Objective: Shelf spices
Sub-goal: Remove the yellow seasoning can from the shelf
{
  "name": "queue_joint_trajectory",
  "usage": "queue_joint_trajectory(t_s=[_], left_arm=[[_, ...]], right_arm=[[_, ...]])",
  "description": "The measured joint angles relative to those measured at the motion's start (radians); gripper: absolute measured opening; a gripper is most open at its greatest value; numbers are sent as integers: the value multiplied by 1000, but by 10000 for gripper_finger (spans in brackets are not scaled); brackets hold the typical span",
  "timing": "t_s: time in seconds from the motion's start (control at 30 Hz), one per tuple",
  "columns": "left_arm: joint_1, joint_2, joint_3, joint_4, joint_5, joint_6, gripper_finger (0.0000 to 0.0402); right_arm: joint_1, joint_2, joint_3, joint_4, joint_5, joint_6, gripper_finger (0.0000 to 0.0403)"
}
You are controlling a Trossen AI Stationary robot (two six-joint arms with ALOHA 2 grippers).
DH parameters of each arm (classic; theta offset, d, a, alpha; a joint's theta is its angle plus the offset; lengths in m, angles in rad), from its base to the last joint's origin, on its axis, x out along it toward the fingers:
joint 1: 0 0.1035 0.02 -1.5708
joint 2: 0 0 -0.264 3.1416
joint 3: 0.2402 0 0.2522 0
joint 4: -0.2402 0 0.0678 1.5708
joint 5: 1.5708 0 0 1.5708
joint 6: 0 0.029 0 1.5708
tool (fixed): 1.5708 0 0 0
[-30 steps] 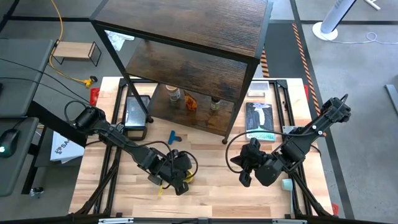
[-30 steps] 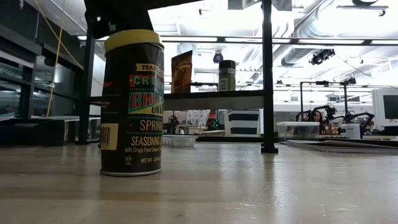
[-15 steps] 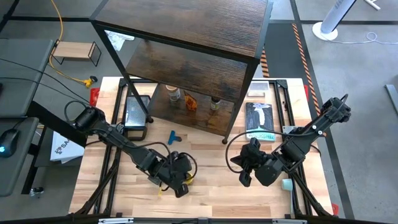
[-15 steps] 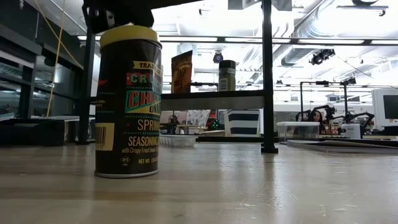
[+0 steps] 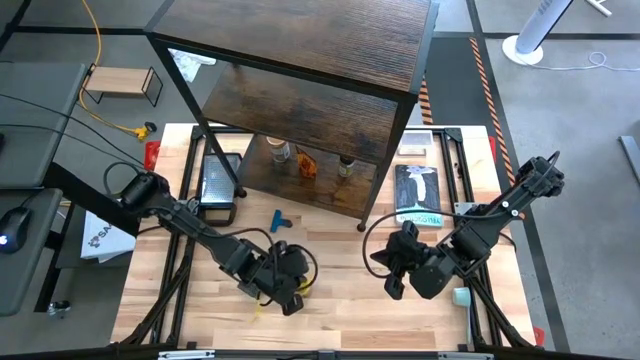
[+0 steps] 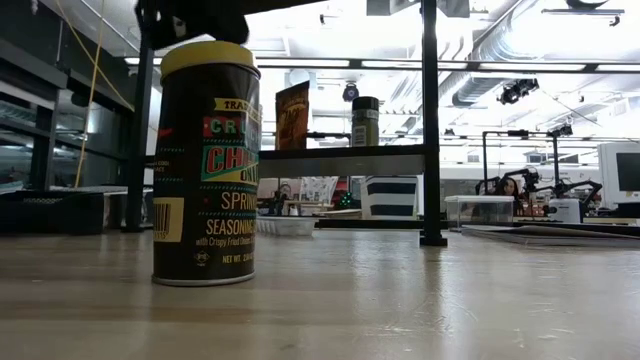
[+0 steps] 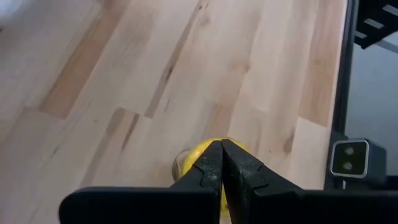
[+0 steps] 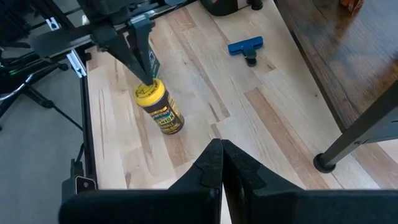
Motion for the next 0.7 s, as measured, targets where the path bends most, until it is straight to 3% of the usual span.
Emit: queue_joint_trajectory(t_s=[0.33,0.7], left_arm=[[-23,2,0,6,45,-14,0],[-25,9,0,6,28,-21,0]], right_arm=[[0,0,0,0,0,0,0],[0,0,0,1,6,-11,0]])
